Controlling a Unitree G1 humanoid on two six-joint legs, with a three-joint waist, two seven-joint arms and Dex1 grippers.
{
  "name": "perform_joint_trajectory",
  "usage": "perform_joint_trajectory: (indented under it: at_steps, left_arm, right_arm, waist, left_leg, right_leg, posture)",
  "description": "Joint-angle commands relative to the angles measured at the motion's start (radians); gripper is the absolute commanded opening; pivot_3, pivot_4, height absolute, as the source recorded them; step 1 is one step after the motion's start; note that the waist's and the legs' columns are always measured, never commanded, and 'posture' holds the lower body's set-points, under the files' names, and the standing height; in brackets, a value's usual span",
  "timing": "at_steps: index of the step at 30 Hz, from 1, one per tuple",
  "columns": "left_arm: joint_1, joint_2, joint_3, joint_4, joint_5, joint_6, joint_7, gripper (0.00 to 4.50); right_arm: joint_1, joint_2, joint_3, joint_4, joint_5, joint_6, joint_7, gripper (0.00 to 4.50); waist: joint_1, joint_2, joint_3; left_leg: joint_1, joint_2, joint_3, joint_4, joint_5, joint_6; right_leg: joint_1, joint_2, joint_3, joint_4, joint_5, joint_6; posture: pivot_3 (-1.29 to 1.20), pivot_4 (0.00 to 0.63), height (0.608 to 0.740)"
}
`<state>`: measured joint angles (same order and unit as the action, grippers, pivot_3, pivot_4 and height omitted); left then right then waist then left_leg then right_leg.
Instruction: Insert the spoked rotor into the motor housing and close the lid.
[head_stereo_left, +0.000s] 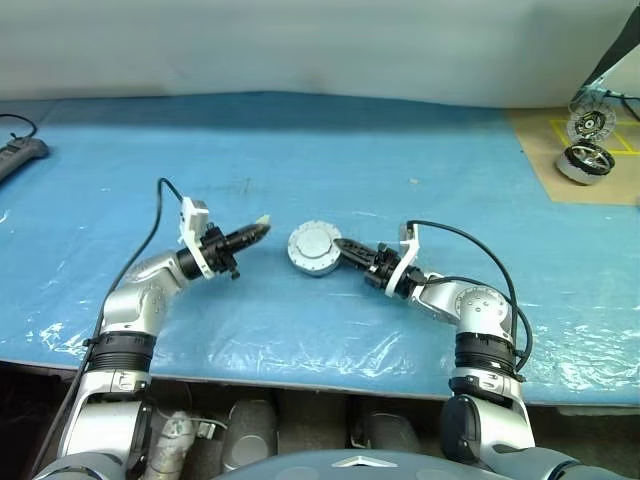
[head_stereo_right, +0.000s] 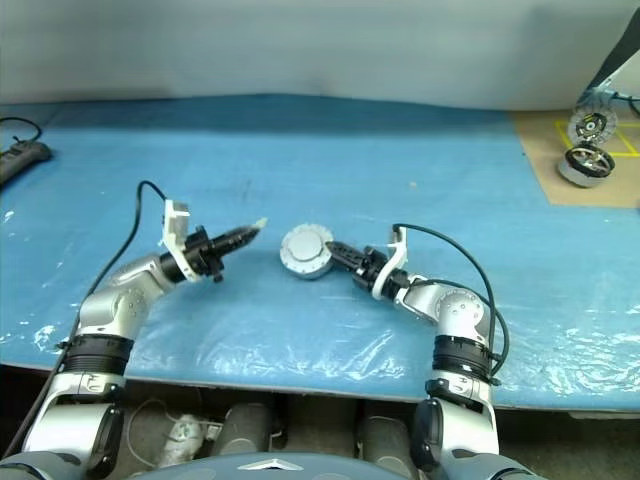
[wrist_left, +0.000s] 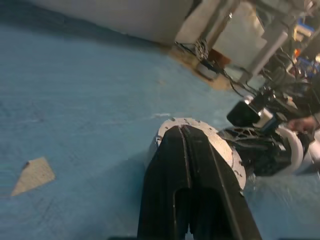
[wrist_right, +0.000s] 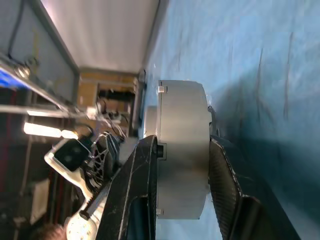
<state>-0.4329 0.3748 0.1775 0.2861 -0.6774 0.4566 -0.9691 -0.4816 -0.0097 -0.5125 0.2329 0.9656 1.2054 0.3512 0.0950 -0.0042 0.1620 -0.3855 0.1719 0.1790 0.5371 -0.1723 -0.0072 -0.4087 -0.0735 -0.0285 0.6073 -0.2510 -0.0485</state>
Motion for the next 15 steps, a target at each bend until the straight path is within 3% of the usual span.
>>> perform_joint_trajectory:
  at_steps: [1, 2, 13, 15]
  left_arm:
    - [-0.037, -0.037, 0.081, -0.021, -0.082, 0.076, 0.104, 0.40]
    - [-0.040, -0.043, 0.092, -0.020, -0.097, 0.092, 0.108, 0.60]
    - [-0.002, -0.103, 0.188, -0.146, -0.399, 0.431, 0.218, 4.47]
    - [0.008, -0.116, 0.182, -0.142, -0.413, 0.468, 0.247, 4.47]
  right_arm:
    - [-0.067, 0.041, -0.057, -0.060, 0.147, -0.003, -0.052, 1.10]
    - [-0.075, 0.051, -0.060, -0.063, 0.161, -0.004, -0.069, 1.10]
    - [-0.109, 0.065, -0.046, -0.097, 0.305, -0.016, -0.171, 1.10]
    - [-0.111, 0.061, -0.039, -0.103, 0.324, -0.015, -0.176, 1.10]
  waist:
    - [-0.001, 0.000, 0.001]
    - [-0.002, 0.000, 0.002]
    - [-0.002, -0.001, 0.004]
    - [-0.002, -0.001, 0.004]
  left_leg:
    - [0.000, 0.000, 0.000, 0.000, 0.000, 0.000]
    - [0.000, 0.000, 0.000, 0.000, 0.000, 0.000]
    - [-0.005, -0.001, -0.002, 0.000, 0.001, 0.000]
    - [-0.005, -0.001, -0.003, 0.000, 0.000, 0.000]
  right_leg:
    - [0.000, 0.000, 0.000, 0.000, 0.000, 0.000]
    - [0.000, 0.000, 0.000, 0.000, 0.000, 0.000]
    - [-0.002, 0.000, -0.002, 0.000, 0.003, 0.004]
    - [-0.002, 0.000, -0.002, 0.000, 0.003, 0.005]
  posture:
    - [0.00, 0.150, 0.740]
    - [0.00, 0.150, 0.740]
    - [0.00, 0.150, 0.740]
    - [0.00, 0.150, 0.740]
